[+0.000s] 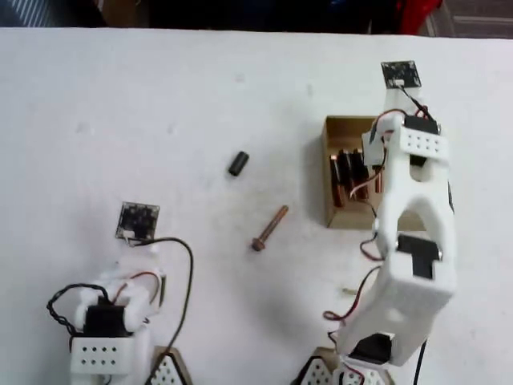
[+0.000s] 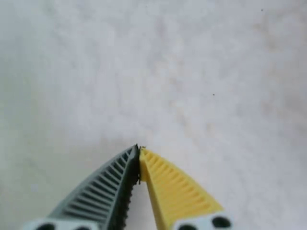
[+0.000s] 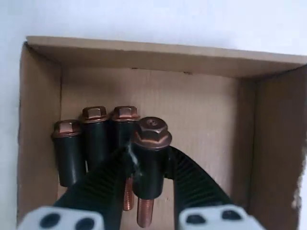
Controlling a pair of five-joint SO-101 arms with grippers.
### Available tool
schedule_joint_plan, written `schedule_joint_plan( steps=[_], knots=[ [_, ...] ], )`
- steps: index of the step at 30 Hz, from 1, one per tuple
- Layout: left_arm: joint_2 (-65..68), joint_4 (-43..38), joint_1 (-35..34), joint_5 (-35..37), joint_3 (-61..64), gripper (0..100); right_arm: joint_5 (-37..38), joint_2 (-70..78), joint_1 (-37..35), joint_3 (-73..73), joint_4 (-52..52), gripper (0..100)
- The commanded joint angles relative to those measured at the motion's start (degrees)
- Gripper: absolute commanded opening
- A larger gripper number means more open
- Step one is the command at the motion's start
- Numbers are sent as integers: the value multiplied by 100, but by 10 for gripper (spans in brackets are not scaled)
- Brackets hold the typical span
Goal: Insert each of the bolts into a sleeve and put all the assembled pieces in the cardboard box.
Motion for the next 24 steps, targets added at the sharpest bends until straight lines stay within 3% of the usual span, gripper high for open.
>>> schedule_joint_plan(
  steps=[1,16,24],
  knots=[
    [-57,18,-22,-35,-132,23,62,629,40,-1204,488,17],
    [-57,18,-22,-35,-132,23,185,3196,48,-4413,2070,23],
    [-57,18,-22,-35,-132,23,492,3916,31,-5987,3073,126]
  ],
)
